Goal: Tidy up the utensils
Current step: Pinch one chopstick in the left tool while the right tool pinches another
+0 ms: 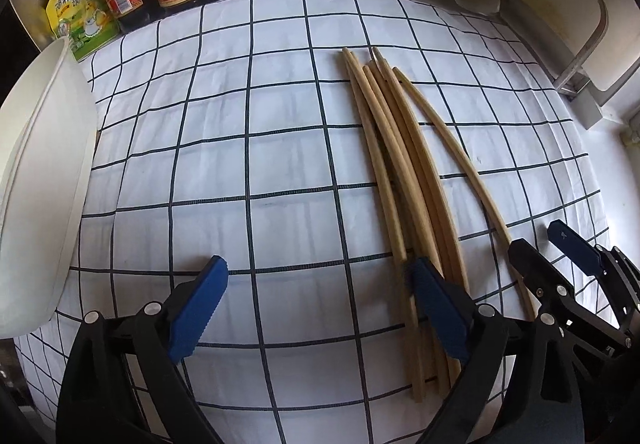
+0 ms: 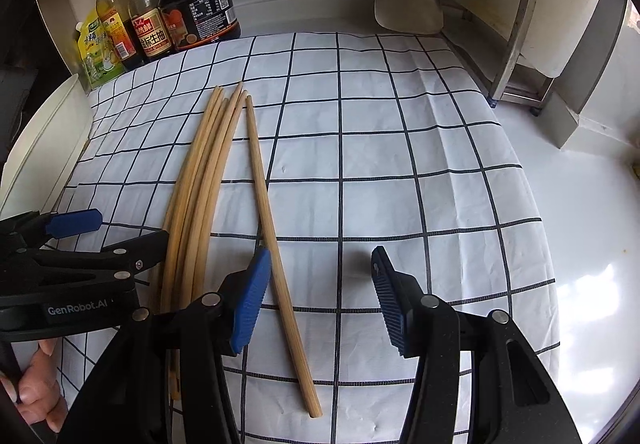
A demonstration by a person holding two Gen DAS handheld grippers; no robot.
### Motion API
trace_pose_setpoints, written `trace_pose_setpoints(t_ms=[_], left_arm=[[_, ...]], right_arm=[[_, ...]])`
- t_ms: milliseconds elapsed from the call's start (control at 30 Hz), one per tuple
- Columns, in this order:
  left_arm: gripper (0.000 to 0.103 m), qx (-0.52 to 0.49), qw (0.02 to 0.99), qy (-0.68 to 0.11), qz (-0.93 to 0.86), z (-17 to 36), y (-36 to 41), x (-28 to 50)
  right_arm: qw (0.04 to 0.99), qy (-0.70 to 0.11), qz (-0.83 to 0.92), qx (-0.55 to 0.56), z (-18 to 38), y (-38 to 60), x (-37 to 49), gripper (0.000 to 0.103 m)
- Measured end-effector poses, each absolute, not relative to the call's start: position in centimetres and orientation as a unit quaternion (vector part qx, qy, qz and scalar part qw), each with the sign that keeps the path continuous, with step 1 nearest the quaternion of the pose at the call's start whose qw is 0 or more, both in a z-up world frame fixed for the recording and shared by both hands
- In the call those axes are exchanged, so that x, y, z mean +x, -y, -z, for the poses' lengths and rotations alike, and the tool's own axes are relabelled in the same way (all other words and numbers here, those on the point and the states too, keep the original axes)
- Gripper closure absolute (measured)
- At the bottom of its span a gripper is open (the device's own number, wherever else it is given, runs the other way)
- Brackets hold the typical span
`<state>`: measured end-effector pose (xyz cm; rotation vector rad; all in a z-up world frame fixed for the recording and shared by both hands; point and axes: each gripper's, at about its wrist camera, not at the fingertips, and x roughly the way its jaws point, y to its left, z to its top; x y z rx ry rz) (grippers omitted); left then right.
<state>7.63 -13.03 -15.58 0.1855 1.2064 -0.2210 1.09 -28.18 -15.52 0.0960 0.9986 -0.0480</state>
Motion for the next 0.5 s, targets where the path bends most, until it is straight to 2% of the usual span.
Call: trace_pose_setpoints(t_ms=[67,233,300,433,500], left_arm=[[0.008,0.095,0.815,-0.564,0.096,15.9,13.1,8.0],[0.010,0.089,0.820,-0.558,0.091,16.1,12.6,8.7],[0.018,0.091,0.824,-0.550,0.097,15.9,12.3,8.7],[0.044,0.097,0.827,-0.543,0.109,15.5,12.7,9.0],[0.057,0.098,0.828,-0.540,0.114,15.3,12.9,9.2]], right_arm=[[0.877,-0.479,0.020,0.042,15.6,28.0,1.2,0.053],[0.881,-0.474,0.010,0.019,15.8,27.1,1.8,0.053],[0.884,-0.468,0.008,0.003,15.9,26.7,2.2,0.053],[0.887,-0.461,-0.005,-0.010,16.0,26.2,2.8,0.055],[0.887,-0.461,-0.011,-0.013,15.9,26.0,3.0,0.066]])
